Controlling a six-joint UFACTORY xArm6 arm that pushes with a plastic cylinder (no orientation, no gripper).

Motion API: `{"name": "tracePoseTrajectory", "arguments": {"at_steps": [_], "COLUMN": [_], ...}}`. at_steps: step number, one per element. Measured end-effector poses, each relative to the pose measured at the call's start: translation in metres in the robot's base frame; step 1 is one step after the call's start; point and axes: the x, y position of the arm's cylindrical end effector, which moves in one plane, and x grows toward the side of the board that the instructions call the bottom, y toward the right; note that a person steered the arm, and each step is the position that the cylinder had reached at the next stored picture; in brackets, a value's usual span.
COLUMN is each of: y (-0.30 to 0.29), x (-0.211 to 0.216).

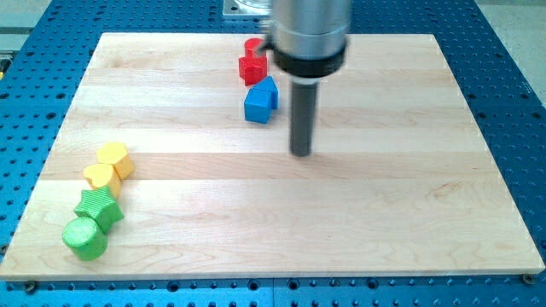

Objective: Nudge the blue triangle a bit left

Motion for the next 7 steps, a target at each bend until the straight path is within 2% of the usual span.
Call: {"name": "tracePoseTrajectory", "arguments": {"at_steps": [1,2,7], "y": [0.006,-0.029,-0.050], "x": [-0.071,-0.101,-0.101]}}
